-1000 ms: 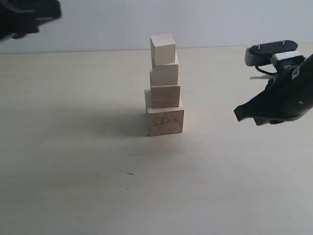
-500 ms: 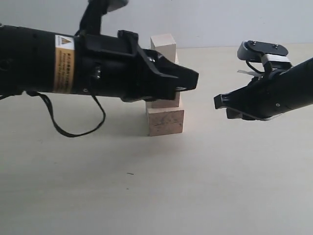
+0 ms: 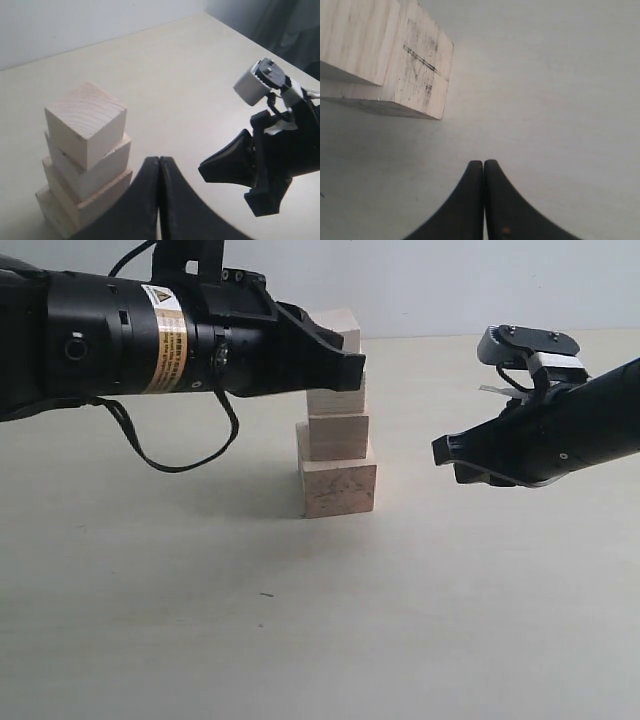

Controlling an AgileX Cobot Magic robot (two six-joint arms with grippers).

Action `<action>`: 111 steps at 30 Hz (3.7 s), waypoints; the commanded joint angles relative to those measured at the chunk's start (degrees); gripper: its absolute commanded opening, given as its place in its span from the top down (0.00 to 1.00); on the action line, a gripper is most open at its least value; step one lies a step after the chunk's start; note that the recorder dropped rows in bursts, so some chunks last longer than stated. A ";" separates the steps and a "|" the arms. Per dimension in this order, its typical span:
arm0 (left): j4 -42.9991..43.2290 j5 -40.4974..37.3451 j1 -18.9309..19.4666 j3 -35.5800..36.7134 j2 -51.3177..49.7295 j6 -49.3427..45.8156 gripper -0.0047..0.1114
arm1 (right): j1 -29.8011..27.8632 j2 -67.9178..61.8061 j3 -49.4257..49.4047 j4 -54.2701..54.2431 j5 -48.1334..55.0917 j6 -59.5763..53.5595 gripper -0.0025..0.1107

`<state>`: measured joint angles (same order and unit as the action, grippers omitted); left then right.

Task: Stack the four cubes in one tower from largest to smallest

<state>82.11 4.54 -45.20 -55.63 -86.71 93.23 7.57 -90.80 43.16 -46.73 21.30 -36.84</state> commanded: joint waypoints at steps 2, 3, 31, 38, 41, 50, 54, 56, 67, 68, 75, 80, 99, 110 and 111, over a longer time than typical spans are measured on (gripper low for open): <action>0.62 -2.72 0.05 -0.28 -2.21 -0.19 0.96 | -0.22 -0.20 -0.22 -0.21 -0.42 -0.38 0.98; 0.56 -2.72 0.05 -0.28 -3.00 -0.19 0.96 | -0.22 -0.20 -0.22 -0.21 -0.42 -0.38 0.98; 2.81 -7.47 0.08 -5.88 -7.96 -0.19 0.96 | -0.22 -0.20 -0.22 -2.59 -0.19 -0.38 0.98; 2.81 -7.25 0.08 -6.51 -9.86 -0.19 0.96 | -0.22 -0.20 -0.22 -2.60 1.10 -0.49 0.98; 2.81 -7.38 0.08 -6.51 -9.95 -0.19 0.96 | -0.22 -0.20 -0.22 -2.60 1.43 -0.49 0.98; 6.14 -9.21 0.08 -6.51 -9.95 -0.19 0.96 | -0.22 -0.20 -0.22 -2.60 1.34 -0.49 0.98; 6.14 -8.08 0.08 -6.51 -9.95 -0.19 0.96 | -0.22 -0.20 -0.22 -2.60 1.34 -0.49 0.98; 6.14 -6.80 0.08 -6.51 -9.95 -0.19 0.96 | -0.22 -0.20 -0.22 -2.60 1.34 -0.49 0.98; 6.14 -8.58 0.08 -7.86 -1.75 -0.07 0.96 | -0.96 -0.32 1.65 -10.34 8.33 -7.10 0.98; 6.14 -10.98 0.08 -6.54 -0.74 -0.07 0.96 | -1.71 -0.45 3.19 -10.34 10.43 -7.10 0.98; 4.08 -12.69 4.85 3.67 0.55 1.62 0.96 | -9.76 -9.10 16.74 -22.26 25.94 -13.41 0.98; 2.68 -1.59 12.91 3.66 -3.13 2.06 0.96 | -10.87 -14.68 24.09 -28.35 37.23 -12.70 0.98; -22.36 34.40 22.44 3.66 -13.97 -22.52 0.96 | -10.87 -13.87 25.19 -30.47 39.30 -11.36 0.98; -20.73 39.99 22.88 3.66 -16.40 -21.12 0.96 | -10.87 -13.87 25.19 -28.36 34.01 -11.37 0.98; -20.65 41.46 23.53 3.66 -17.30 -19.88 0.96 | -10.87 -13.87 25.19 -27.63 33.34 -11.37 0.98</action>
<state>61.33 43.19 -22.62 -52.07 -102.24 71.37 -2.99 -105.17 68.00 -75.96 56.69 -48.26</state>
